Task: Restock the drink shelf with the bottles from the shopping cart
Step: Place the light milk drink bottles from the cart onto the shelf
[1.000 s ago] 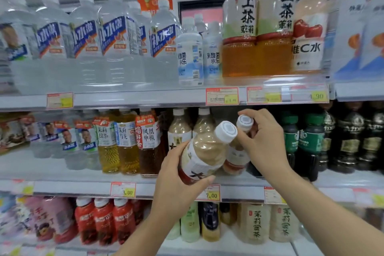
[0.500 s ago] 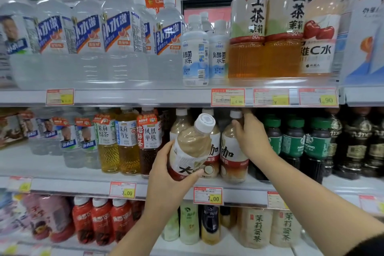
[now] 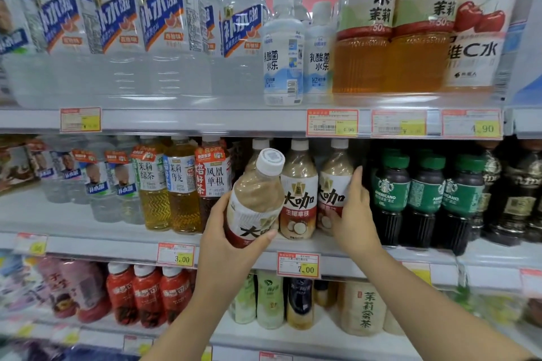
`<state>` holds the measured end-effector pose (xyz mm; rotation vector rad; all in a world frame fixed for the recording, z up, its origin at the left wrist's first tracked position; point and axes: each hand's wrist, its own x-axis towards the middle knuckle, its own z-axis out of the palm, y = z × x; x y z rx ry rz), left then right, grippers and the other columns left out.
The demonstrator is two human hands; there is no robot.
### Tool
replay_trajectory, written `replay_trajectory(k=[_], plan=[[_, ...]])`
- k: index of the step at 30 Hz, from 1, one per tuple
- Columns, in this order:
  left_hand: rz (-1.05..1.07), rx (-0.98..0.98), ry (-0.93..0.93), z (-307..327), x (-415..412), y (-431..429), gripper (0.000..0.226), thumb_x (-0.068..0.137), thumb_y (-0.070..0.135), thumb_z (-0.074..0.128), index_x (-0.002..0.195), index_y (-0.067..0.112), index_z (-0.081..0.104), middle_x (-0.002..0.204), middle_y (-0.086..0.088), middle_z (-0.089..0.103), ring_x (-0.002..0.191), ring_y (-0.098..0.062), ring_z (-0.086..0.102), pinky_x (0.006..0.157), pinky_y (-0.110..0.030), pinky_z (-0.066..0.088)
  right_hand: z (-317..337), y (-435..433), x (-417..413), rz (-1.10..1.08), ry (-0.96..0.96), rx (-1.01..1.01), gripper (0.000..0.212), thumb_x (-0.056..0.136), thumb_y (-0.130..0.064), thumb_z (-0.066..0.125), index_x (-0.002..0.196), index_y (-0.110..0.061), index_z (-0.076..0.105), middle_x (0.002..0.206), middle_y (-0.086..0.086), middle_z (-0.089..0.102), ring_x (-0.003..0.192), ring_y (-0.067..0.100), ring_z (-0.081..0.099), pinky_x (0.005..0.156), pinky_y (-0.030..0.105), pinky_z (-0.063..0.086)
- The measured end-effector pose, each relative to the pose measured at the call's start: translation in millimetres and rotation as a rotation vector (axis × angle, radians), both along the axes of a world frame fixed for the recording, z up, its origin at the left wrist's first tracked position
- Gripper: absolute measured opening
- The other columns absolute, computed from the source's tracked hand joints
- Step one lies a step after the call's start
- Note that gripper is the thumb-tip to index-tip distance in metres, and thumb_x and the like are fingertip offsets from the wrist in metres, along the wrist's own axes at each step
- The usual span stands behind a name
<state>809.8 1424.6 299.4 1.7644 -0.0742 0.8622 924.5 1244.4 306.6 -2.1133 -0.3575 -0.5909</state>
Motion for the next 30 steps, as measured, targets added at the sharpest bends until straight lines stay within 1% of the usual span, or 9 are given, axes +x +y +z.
replay_trajectory(k=[2,4,9,12,14,18,23,26,30], plan=[[-0.006,-0.008,0.008,-1,-1,1,0.075,0.062,0.026,0.085,0.116,0.056,0.042,0.118,0.026,0.055,0.112,0.006,0.051,0.094,-0.024,0.046,-1,0,8,0.003,0.050,0.004,0.102,0.084,-0.001,0.061,0.146,-0.019,-0.017,0.147,0.014,0.027,0.129,0.031,0.038,0.103,0.040,0.037],[-0.011,-0.011,0.011,-1,-2,0,0.073,0.059,0.032,0.084,0.113,0.058,0.042,0.117,0.028,0.055,0.112,0.007,0.051,0.093,-0.023,0.046,-5,1,14,0.007,0.112,0.018,0.100,0.084,-0.005,0.062,0.147,-0.015,-0.015,0.145,0.017,0.031,0.130,0.034,0.037,0.106,0.045,0.036],[-0.026,-0.005,0.020,0,-4,1,0.070,0.054,0.042,0.078,0.112,0.059,0.042,0.114,0.034,0.054,0.111,0.009,0.051,0.088,-0.011,0.046,6,3,33,0.007,0.279,0.111,0.090,0.084,-0.003,0.061,0.149,-0.009,-0.001,0.150,0.026,0.017,0.140,0.036,0.020,0.111,0.041,0.024],[-0.029,0.006,0.022,0,-6,4,0.072,0.057,0.034,0.081,0.115,0.054,0.043,0.114,0.033,0.054,0.111,0.009,0.051,0.086,-0.007,0.044,7,2,44,-0.001,0.288,0.189,0.085,0.081,-0.001,0.063,0.147,-0.005,0.010,0.140,0.021,0.043,0.130,0.034,0.040,0.104,0.038,0.034],[-0.030,0.011,0.028,-1,-7,6,0.074,0.058,0.030,0.082,0.118,0.051,0.044,0.115,0.030,0.056,0.112,0.005,0.053,0.088,-0.014,0.047,5,3,48,-0.015,0.291,0.220,0.088,0.077,-0.004,0.069,0.146,-0.006,0.014,0.132,0.019,0.051,0.123,0.034,0.047,0.102,0.039,0.038],[-0.031,0.010,0.049,-2,-9,6,0.077,0.058,0.032,0.082,0.123,0.045,0.044,0.117,0.024,0.057,0.113,0.001,0.054,0.092,-0.025,0.049,5,6,54,-0.048,0.333,0.184,0.095,0.074,-0.015,0.076,0.145,-0.006,0.014,0.131,0.020,0.051,0.122,0.036,0.049,0.101,0.044,0.041],[-0.071,0.001,0.070,-1,-10,0,0.076,0.065,0.015,0.083,0.122,0.045,0.044,0.114,0.027,0.058,0.110,0.005,0.055,0.089,-0.015,0.048,5,2,53,0.028,0.309,0.095,0.071,0.085,-0.005,0.062,0.142,-0.006,0.019,0.130,0.018,0.052,0.120,0.033,0.049,0.096,0.037,0.040],[-0.102,-0.007,0.072,1,-10,-5,0.075,0.065,0.011,0.083,0.120,0.045,0.045,0.112,0.028,0.059,0.107,0.006,0.056,0.084,-0.010,0.047,0,-1,52,0.074,0.299,0.106,0.072,0.087,-0.005,0.058,0.145,-0.013,0.017,0.132,0.014,0.051,0.122,0.029,0.048,0.102,0.038,0.038],[-0.130,-0.046,0.088,2,-8,-13,0.075,0.064,0.010,0.083,0.118,0.045,0.045,0.109,0.031,0.059,0.104,0.009,0.056,0.078,-0.006,0.046,8,4,39,0.087,0.307,0.134,0.078,0.091,-0.006,0.052,0.149,-0.014,0.001,0.137,0.014,0.049,0.124,0.028,0.047,0.105,0.038,0.037]])
